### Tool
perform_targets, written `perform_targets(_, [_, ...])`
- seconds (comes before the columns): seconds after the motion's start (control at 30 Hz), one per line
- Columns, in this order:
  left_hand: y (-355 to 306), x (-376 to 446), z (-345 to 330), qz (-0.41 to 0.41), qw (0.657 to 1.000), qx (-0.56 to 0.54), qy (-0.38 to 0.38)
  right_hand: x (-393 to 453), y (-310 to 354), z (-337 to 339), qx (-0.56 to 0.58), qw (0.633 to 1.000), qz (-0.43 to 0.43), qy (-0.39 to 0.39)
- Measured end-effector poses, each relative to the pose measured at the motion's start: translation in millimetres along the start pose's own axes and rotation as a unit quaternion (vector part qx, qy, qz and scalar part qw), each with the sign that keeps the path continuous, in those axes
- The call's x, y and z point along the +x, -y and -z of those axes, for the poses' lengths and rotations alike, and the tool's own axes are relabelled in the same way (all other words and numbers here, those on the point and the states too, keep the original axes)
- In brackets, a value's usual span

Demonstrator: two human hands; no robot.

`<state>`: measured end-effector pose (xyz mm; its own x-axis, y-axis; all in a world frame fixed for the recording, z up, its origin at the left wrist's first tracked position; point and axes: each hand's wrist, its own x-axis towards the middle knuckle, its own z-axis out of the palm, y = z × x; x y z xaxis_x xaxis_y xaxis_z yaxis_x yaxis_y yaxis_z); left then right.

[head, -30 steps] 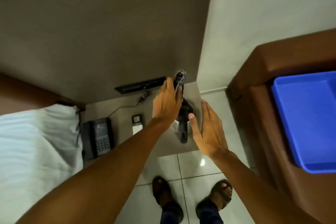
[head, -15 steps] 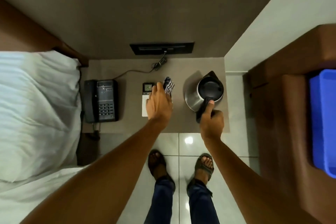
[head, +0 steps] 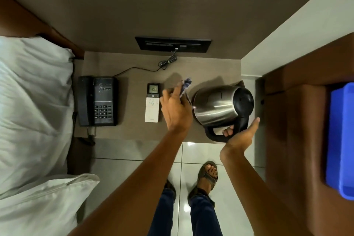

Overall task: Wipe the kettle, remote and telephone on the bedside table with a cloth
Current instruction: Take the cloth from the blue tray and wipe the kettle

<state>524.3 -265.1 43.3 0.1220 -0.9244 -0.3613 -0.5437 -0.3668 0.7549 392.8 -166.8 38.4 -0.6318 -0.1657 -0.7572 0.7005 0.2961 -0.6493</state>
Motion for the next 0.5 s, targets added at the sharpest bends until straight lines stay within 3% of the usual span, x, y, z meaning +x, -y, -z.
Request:
perform_targets(0.1, [-7,-26,-13,-0.166,0.978,0.103,0.073,6,4,0,-0.002,1.0,-0.005,0.028])
perform_targets(0.17, [0,-50,-19,-0.229,0.957,0.151,0.093,8,6,-3,-0.001,0.998,-0.007,0.055])
perform_targets(0.23, [15,-60,-16,-0.193,0.968,0.145,0.065,7,7,-4,-0.001,0.996,0.008,0.087])
perform_targets(0.37, [18,-32,-5,-0.033,0.996,0.079,0.013,-2,-2,0,-0.031,0.992,0.024,0.123])
perform_targets(0.43, [3,-26,-6,-0.088,0.994,0.07,0.0,-10,-10,-4,-0.036,0.991,0.023,0.131])
perform_targets(0.5, [1,-41,-8,-0.215,0.972,0.095,0.03,-15,-14,-9,-0.023,0.991,0.015,0.132])
